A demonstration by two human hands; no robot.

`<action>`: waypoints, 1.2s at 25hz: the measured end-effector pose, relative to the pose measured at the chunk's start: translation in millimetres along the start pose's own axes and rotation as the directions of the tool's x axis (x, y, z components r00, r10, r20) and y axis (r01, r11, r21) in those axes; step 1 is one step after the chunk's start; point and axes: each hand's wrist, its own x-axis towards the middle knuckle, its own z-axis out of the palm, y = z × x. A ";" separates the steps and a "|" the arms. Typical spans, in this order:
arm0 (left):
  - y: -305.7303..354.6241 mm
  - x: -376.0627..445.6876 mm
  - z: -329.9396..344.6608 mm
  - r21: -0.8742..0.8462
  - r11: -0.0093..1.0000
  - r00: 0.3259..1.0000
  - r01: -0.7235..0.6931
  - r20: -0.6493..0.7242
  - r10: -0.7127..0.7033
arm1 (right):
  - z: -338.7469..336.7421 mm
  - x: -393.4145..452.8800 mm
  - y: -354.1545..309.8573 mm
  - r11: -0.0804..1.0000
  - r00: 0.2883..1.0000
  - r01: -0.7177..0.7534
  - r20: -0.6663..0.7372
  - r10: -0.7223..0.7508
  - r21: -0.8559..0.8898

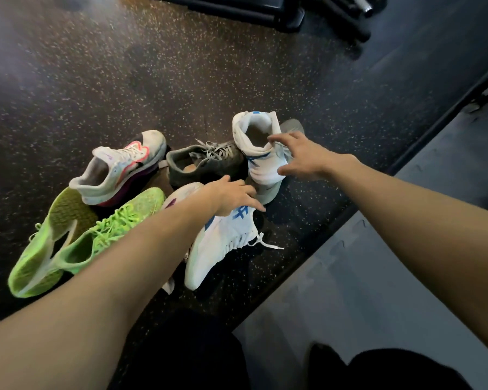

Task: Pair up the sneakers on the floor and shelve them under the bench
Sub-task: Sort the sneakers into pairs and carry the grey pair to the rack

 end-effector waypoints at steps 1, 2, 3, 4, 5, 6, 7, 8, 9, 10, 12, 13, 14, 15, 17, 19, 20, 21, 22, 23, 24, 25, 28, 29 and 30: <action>2.1 7.1 2.7 0.102 0.995 1.000 -0.018 0.001 0.018 | 3.0 5.0 1.4 1.000 1.000 0.007 -0.015 -0.008 -0.024; 4.2 13.0 4.4 0.186 0.982 1.000 -0.029 0.002 0.029 | 5.7 9.5 2.4 0.999 1.000 0.007 -0.028 -0.009 -0.049; 7.0 17.9 5.2 0.247 0.968 0.999 -0.032 0.006 0.031 | 8.0 13.0 2.9 0.997 0.999 0.009 -0.042 -0.012 -0.078; 9.6 21.4 5.0 0.294 0.955 1.000 -0.029 0.012 0.027 | 9.8 15.9 3.2 0.994 0.998 0.011 -0.055 -0.017 -0.110; 11.5 23.7 4.3 0.333 0.943 1.000 -0.028 0.022 0.021 | 10.8 17.2 2.8 0.989 0.997 0.016 -0.072 -0.026 -0.145; 12.2 24.8 2.8 0.369 0.929 0.999 -0.028 0.026 0.020 | 11.4 17.4 1.6 0.982 0.995 0.023 -0.096 -0.042 -0.186; 11.2 24.0 0.5 0.410 0.912 0.999 -0.035 0.022 0.028 | 11.7 16.8 -0.3 0.970 0.990 0.036 -0.125 -0.067 -0.241; 8.6 21.6 -2.7 0.452 0.891 0.999 -0.048 0.013 0.047 | 11.7 16.1 -3.1 0.950 0.983 0.054 -0.149 -0.104 -0.308; 4.9 17.6 -5.5 0.486 0.872 0.998 -0.065 0.006 0.070 | 12.5 15.8 -6.6 0.922 0.976 0.077 -0.159 -0.147 -0.380; -0.1 12.9 -6.9 0.506 0.859 0.996 -0.080 0.008 0.089 | 14.1 16.3 -10.1 0.898 0.971 0.093 -0.159 -0.177 -0.431; -8.4 -0.3 -8.3 0.488 0.864 0.992 -0.123 0.033 0.122 | 18.3 17.1 -16.6 0.892 0.977 0.076 -0.144 -0.156 -0.446; -10.6 -8.2 -7.3 0.468 0.872 0.989 -0.145 0.048 0.139 | 21.1 17.5 -19.0 0.898 0.983 0.058 -0.134 -0.128 -0.437; -11.1 -16.1 -6.1 0.456 0.876 0.987 -0.159 0.052 0.152 | 23.0 18.0 -20.1 0.899 0.986 0.044 -0.126 -0.109 -0.435; -10.1 -24.3 -3.3 0.457 0.874 0.986 -0.165 0.052 0.159 | 24.6 17.6 -20.1 0.899 0.988 0.036 -0.121 -0.099 -0.437; -7.2 -45.3 4.3 0.464 0.875 0.990 -0.137 0.049 0.129 | 26.3 12.1 -20.5 0.906 0.988 0.036 -0.124 -0.097 -0.422; -5.9 -73.0 9.8 0.459 0.885 0.997 -0.082 0.040 0.071 | 26.6 3.3 -22.3 0.916 0.984 0.055 -0.136 -0.118 -0.396; -4.5 -88.7 11.3 0.458 0.888 0.999 -0.045 0.038 0.031 | 27.7 -2.0 -24.3 0.913 0.980 0.071 -0.143 -0.139 -0.402; -3.1 -105.4 13.6 0.449 0.894 1.000 0.004 0.025 -0.017 | 28.9 -7.7 -27.7 0.904 0.975 0.089 -0.149 -0.165 -0.419; -1.0 -121.5 15.8 0.418 0.906 0.997 0.066 -0.002 -0.072 | 29.5 -12.7 -31.0 0.896 0.971 0.102 -0.153 -0.185 -0.433; 2.4 -137.1 17.2 0.356 0.923 0.988 0.149 -0.027 -0.150 | 29.7 -17.7 -35.4 0.891 0.967 0.113 -0.158 -0.201 -0.440; 7.0 -154.9 20.6 0.296 0.922 0.968 0.248 -0.050 -0.244 | 31.0 -23.1 -42.6 0.886 0.962 0.126 -0.164 -0.220 -0.446; 11.5 -173.0 25.0 0.235 0.909 0.939 0.344 -0.083 -0.333 | 33.0 -28.0 -51.4 0.880 0.955 0.139 -0.175 -0.242 -0.455; 25.4 -224.9 41.1 0.063 0.797 0.790 0.600 -0.202 -0.579 | 39.4 -38.7 -89.2 0.859 0.918 0.214 -0.206 -0.340 -0.465; 29.5 -240.3 47.8 -0.017 0.751 0.726 0.660 -0.241 -0.644 | 43.1 -42.2 -105.3 0.850 0.902 0.246 -0.211 -0.377 -0.466; 33.1 -253.0 53.7 -0.099 0.696 0.656 0.712 -0.262 -0.708 | 46.7 -45.0 -120.3 0.841 0.886 0.276 -0.216 -0.410 -0.465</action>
